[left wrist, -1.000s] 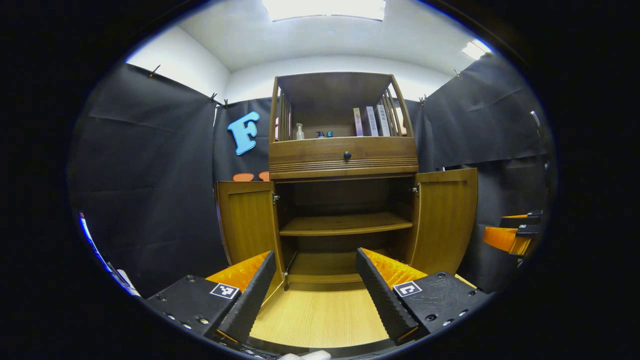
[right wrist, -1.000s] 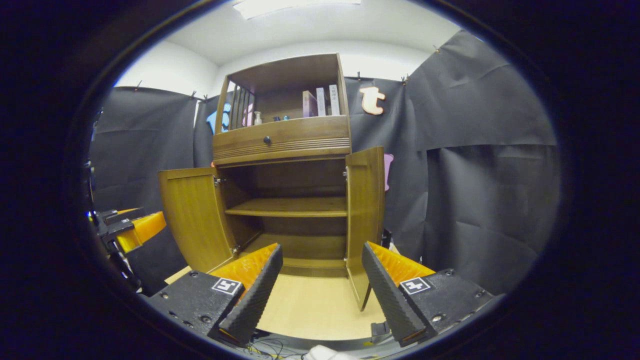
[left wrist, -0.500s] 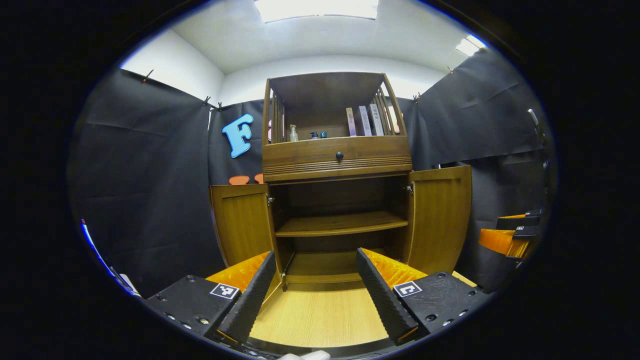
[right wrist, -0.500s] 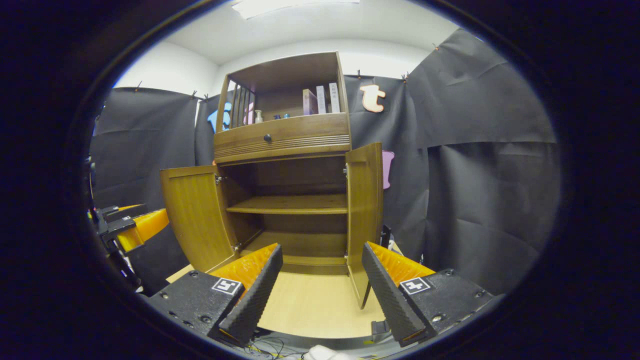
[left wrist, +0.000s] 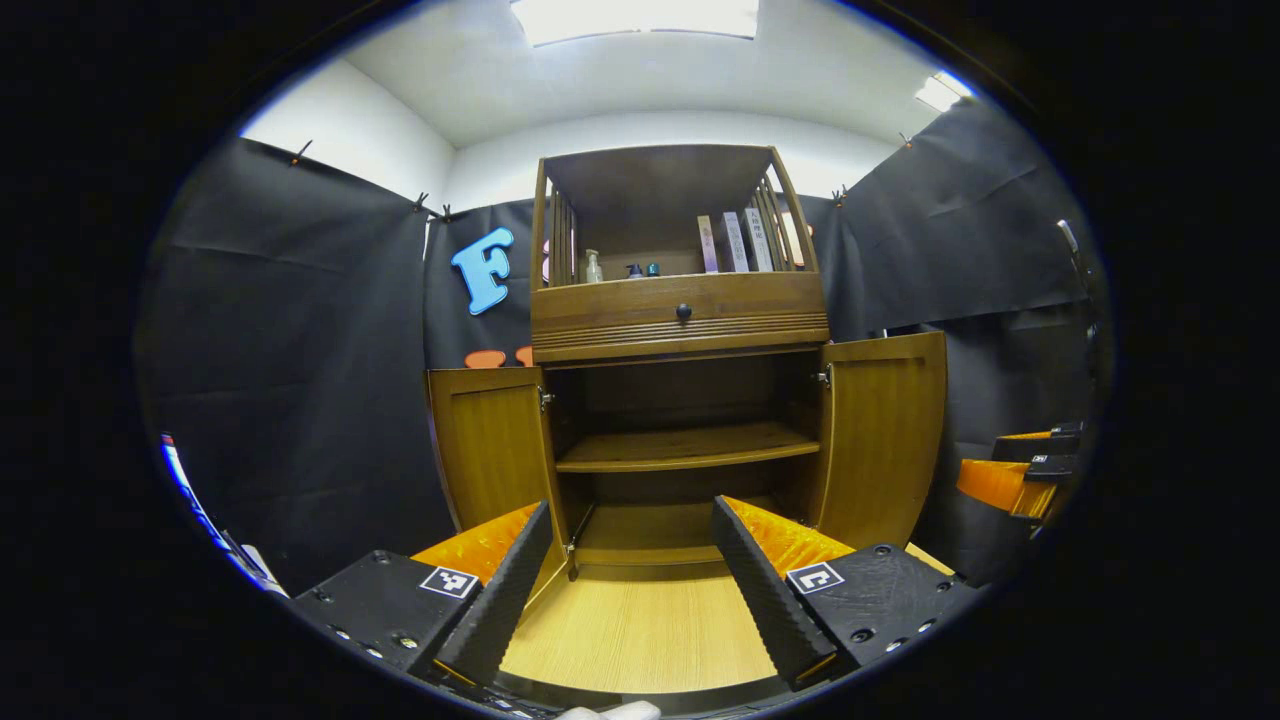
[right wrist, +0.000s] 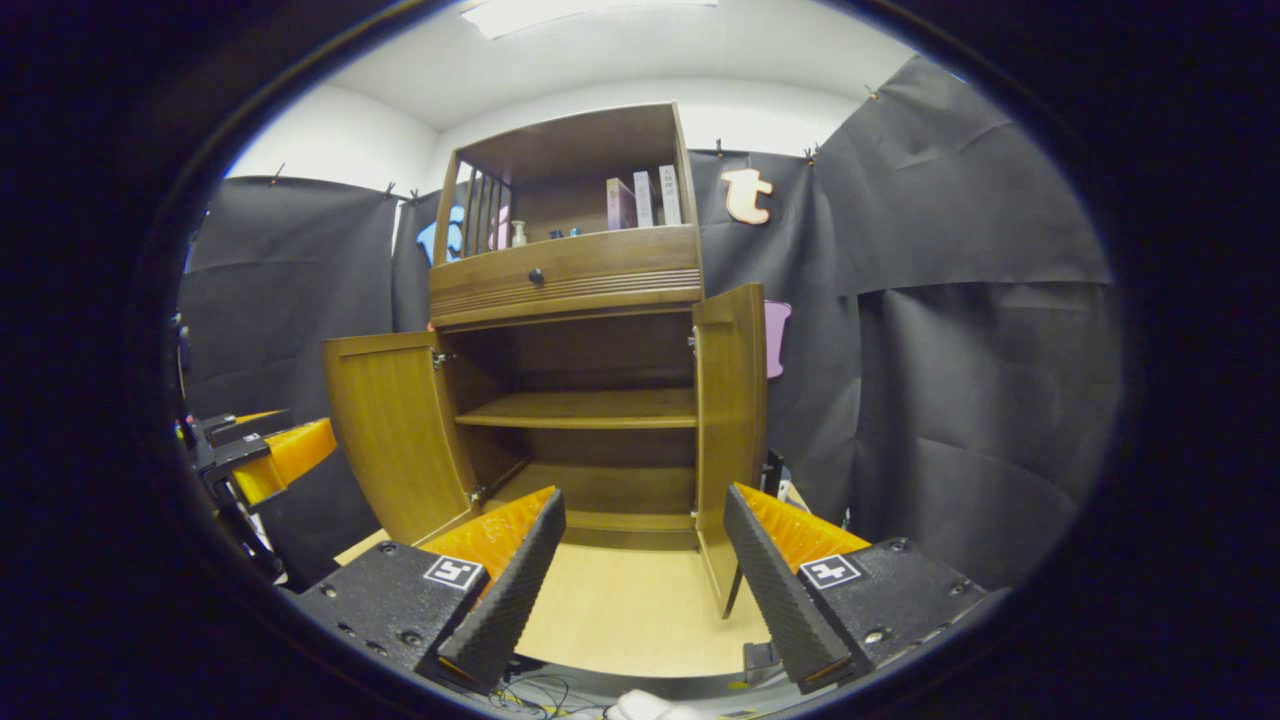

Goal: Open the right door of the double-door shoe cabinet with the right hand, and open the left door with the left hand.

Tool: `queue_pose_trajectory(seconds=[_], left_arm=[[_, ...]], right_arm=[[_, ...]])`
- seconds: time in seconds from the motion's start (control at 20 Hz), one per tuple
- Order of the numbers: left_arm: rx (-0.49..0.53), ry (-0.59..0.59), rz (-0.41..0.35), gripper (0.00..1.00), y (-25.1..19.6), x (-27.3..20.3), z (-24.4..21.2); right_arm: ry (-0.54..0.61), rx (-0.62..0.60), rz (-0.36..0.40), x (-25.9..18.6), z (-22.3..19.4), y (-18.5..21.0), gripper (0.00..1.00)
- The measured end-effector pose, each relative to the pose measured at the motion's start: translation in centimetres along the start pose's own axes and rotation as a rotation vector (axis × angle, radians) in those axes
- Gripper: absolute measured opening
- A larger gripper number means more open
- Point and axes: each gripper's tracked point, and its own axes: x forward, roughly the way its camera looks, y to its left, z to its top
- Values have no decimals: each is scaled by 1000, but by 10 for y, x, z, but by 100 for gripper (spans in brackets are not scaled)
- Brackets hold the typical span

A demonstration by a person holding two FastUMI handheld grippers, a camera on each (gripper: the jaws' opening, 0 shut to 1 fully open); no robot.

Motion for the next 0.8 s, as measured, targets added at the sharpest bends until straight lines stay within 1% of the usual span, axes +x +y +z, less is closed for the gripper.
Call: queue_pose_trajectory(seconds=[0.8], left_arm=[[-10,-20,-11,96,0,4,8]], right_arm=[[-17,-1,9,0,8,2,100]])
